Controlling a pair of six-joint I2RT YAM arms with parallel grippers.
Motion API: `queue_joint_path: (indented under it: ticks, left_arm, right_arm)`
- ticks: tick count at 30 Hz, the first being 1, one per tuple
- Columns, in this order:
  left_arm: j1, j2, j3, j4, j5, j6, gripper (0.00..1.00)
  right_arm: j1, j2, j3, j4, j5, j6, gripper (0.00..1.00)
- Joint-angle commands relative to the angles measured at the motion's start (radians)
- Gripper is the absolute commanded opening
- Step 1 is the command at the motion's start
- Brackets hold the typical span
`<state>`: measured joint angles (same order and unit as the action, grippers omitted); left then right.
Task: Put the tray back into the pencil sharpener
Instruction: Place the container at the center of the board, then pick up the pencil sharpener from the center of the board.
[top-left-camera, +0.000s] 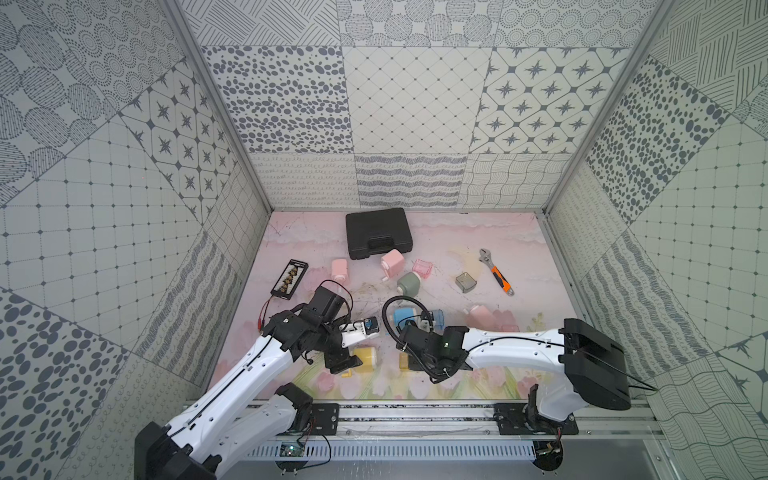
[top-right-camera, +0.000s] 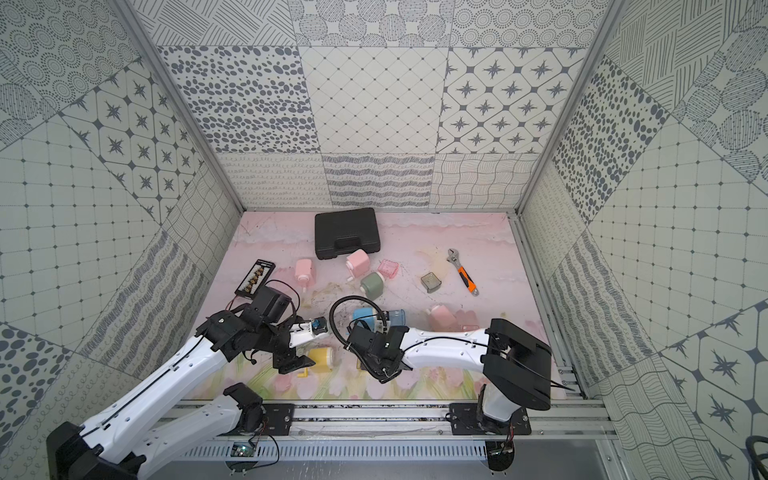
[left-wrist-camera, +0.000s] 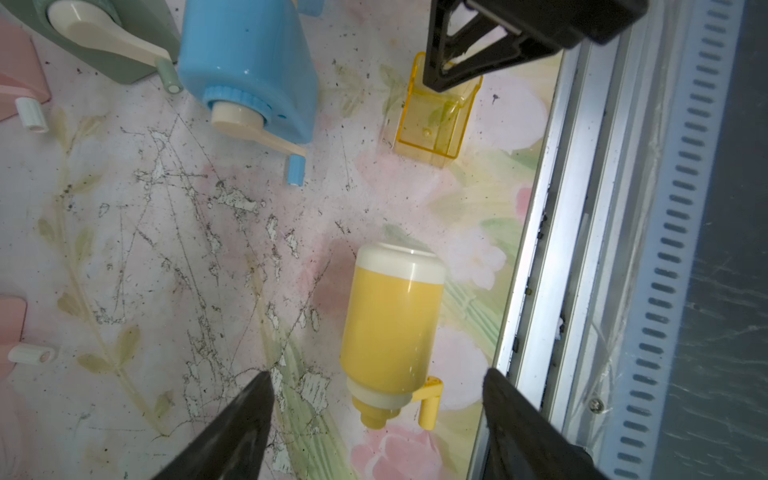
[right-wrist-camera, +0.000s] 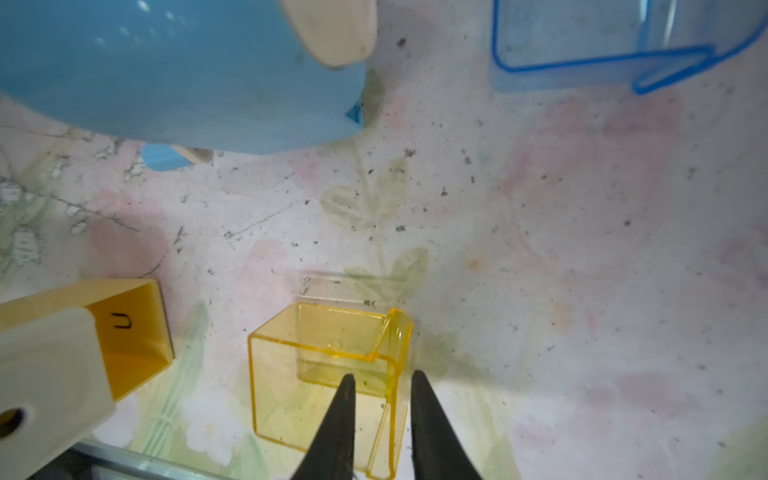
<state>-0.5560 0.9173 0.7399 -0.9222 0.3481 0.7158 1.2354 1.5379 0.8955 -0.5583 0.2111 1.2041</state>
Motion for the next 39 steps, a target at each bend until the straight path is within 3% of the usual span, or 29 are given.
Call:
queue_joint_path:
  ticks: [1, 13, 23, 34, 39]
  left_arm:
    - [-0.023, 0.047, -0.019, 0.019, -0.038, 0.051, 0.79]
    - [-0.070, 0.160, -0.071, 0.134, -0.074, 0.118, 0.69]
    - [-0.093, 0.232, -0.088, 0.187, -0.055, 0.133, 0.55]
    - [-0.118, 0.252, -0.093, 0.241, -0.043, 0.126, 0.38]
    - [-0.186, 0.205, -0.135, 0.341, -0.058, 0.079, 0.33]
  right_arm:
    - [0.004, -0.069, -0.065, 0.115, 0.024, 0.029, 0.30]
    - [-0.013, -0.227, -0.265, 0.328, 0.017, 0.081, 0.37]
    - [-0.069, -0.238, -0.317, 0.435, -0.127, 0.022, 0.38]
    - [-0.113, -0.321, -0.351, 0.401, -0.128, -0.028, 0.36]
    - [-0.151, -0.338, -0.382, 0.412, -0.182, -0.035, 0.35]
